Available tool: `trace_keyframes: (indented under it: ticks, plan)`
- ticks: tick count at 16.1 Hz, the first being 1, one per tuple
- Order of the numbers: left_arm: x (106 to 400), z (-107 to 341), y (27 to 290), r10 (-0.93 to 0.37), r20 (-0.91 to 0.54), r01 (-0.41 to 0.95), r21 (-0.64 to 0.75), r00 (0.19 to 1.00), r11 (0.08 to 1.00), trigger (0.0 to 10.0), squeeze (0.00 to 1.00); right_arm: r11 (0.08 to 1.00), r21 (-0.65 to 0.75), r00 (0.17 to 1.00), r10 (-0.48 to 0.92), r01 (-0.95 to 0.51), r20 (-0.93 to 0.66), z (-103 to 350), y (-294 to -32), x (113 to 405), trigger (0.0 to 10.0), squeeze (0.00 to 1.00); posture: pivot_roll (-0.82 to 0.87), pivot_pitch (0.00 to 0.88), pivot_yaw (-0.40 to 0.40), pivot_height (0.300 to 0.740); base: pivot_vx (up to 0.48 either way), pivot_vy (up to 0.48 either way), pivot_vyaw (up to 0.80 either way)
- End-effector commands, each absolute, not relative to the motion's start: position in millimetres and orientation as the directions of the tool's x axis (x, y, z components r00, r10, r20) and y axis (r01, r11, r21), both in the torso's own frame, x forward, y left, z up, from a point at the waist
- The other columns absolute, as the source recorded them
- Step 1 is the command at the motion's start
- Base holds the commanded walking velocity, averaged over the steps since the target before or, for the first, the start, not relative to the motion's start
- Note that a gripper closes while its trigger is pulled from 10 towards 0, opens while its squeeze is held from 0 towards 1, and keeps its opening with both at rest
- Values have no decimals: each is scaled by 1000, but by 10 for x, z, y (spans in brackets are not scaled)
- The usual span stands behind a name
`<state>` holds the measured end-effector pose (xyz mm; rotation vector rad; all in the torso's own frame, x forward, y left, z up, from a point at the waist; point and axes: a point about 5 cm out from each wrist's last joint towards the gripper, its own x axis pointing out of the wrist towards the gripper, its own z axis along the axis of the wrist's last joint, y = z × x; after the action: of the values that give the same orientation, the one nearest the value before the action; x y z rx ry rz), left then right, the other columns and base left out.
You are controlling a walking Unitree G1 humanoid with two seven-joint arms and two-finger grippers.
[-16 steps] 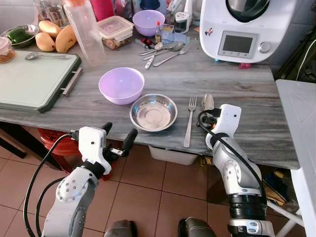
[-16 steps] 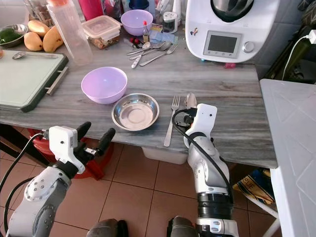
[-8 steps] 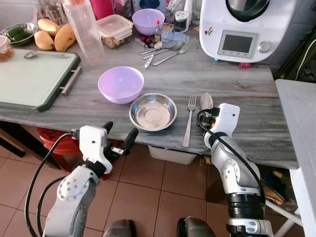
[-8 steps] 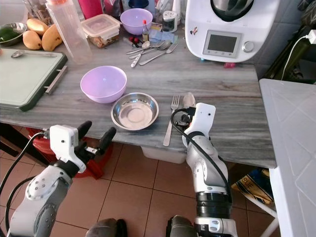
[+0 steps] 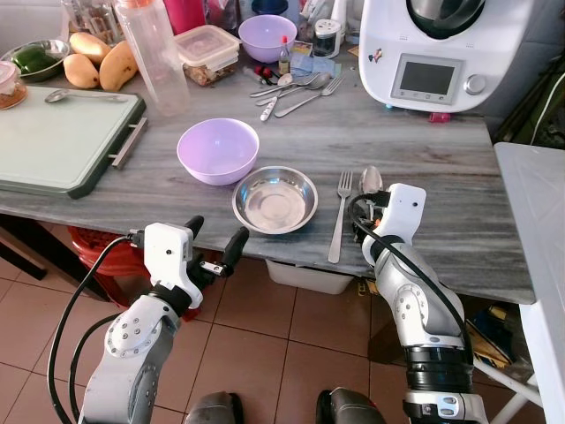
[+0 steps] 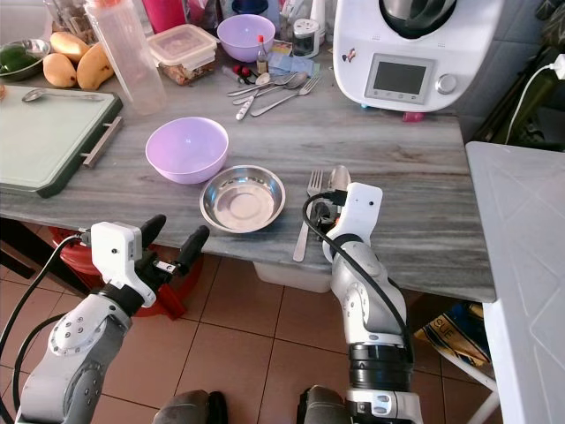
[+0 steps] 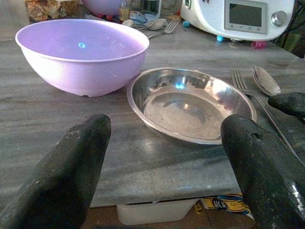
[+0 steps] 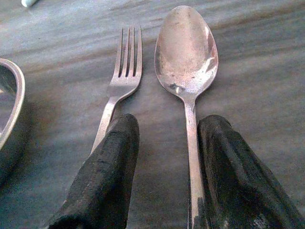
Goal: Setting the table
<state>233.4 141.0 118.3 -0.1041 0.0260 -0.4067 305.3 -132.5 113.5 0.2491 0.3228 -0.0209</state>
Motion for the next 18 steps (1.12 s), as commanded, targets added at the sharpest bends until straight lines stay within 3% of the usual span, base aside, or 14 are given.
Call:
trace_keyframes:
  ticks: [1,18]
  plan:
    - [2345,1176,1407,-394,-8,391,-99,919,915,10000,0,967,245,930,32,63,-366,1033,-1306,3007,10000,1000,24,101,28,740,0,0,0]
    - [2375,1187,1389,-393,7,392,-103,919,914,10000,0,949,315,936,82,32,-341,1085,-1210,2893,10000,1000,17,98,31,740,0,0,0]
